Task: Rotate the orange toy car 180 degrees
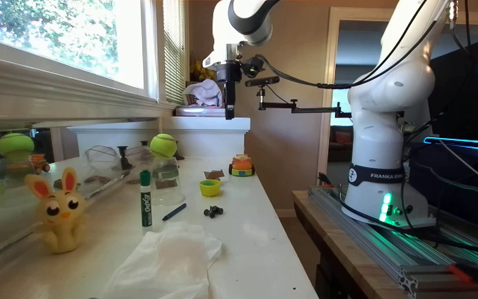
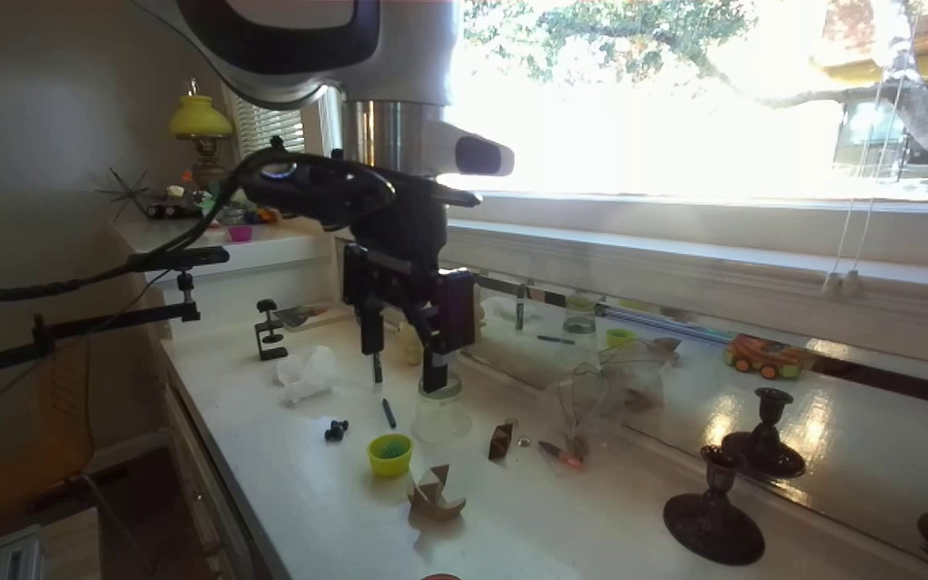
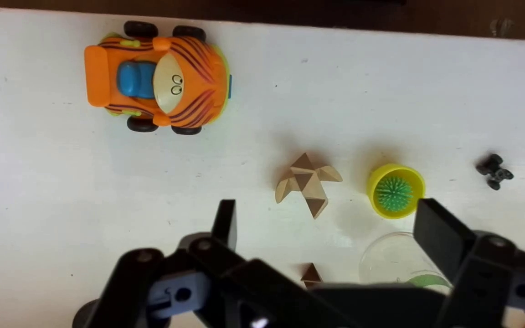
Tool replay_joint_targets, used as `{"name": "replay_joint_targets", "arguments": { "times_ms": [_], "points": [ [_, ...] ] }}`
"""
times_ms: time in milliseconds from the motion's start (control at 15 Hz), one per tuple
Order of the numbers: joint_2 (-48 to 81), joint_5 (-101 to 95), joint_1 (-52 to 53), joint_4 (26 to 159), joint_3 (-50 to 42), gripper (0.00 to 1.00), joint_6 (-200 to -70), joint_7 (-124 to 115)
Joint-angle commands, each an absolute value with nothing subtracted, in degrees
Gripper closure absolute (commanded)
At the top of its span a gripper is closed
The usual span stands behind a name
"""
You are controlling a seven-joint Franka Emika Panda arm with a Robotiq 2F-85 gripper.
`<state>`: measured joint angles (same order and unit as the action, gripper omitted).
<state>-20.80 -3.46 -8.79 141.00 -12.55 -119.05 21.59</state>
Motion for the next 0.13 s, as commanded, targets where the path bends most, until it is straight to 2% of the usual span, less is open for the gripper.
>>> {"name": "replay_joint_targets", "arguments": {
  "times_ms": [0, 67],
  "points": [
    [-20.8, -3.6, -8.5, 140.9, -12.8, 0.00, -118.9, 21.4],
    [-20.8, -3.6, -8.5, 140.9, -12.7, 0.00, -118.9, 21.3]
  ]
}}
